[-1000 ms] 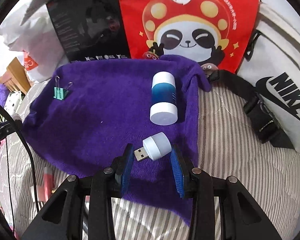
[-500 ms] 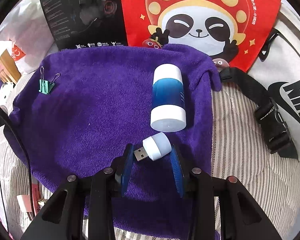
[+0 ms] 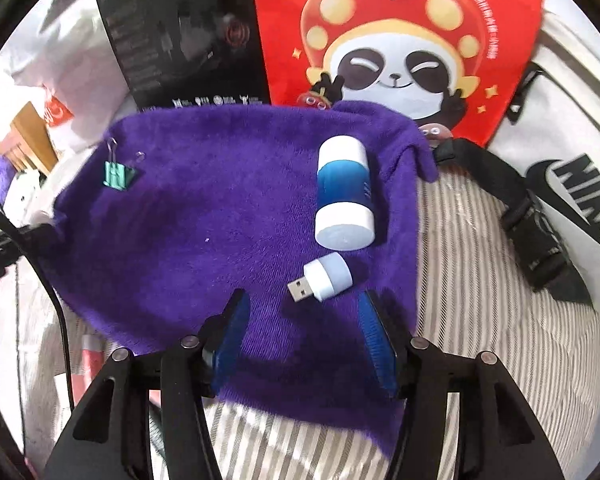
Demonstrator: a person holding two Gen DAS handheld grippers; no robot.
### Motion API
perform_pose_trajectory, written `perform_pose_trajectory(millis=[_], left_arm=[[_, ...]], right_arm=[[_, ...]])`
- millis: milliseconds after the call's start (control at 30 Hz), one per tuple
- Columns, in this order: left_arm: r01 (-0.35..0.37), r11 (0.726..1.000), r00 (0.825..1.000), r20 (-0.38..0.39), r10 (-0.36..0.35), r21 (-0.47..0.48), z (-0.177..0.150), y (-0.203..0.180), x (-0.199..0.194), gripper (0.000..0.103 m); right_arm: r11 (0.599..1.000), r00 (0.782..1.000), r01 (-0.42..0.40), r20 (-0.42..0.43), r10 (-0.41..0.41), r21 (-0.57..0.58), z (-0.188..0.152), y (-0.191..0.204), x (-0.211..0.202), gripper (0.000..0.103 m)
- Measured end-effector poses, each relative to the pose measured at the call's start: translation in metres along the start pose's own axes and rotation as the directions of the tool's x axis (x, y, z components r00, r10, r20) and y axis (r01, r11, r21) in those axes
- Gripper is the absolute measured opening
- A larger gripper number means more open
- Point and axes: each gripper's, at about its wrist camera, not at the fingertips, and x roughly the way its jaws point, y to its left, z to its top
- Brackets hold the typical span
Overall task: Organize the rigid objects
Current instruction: 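Lower the white tape roll onto the towel beside the binder clip with the left gripper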
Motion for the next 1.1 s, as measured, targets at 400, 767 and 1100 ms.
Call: perform_pose_trajectory(millis=[400,767,1100], left_arm=[[-0.027,0.999,0.999,-0.024,0.028,0.045,0.028,-0.014,0.047,0.029],[-0.144,0.978,0.988,-0.034,0.150,0.151,0.030,-0.036,0.066,0.030],[-0.157,0.975,0.985,-0.049,0.167,0.156,0.023,-0.037,0.065,0.048]], right_arm=[[0.998,0.998,-0.053,0.029,0.053,0.031,-0.048,-0.002,-0.060,0.057],[0.992,0.996,-0.083,0.025,0.081,0.098,-0.071,-0.017,-0.071,0.057],[0.988,0.993,-0.121,0.026,0.119,0.099,-0.082,-0.012,-0.075,0.057]])
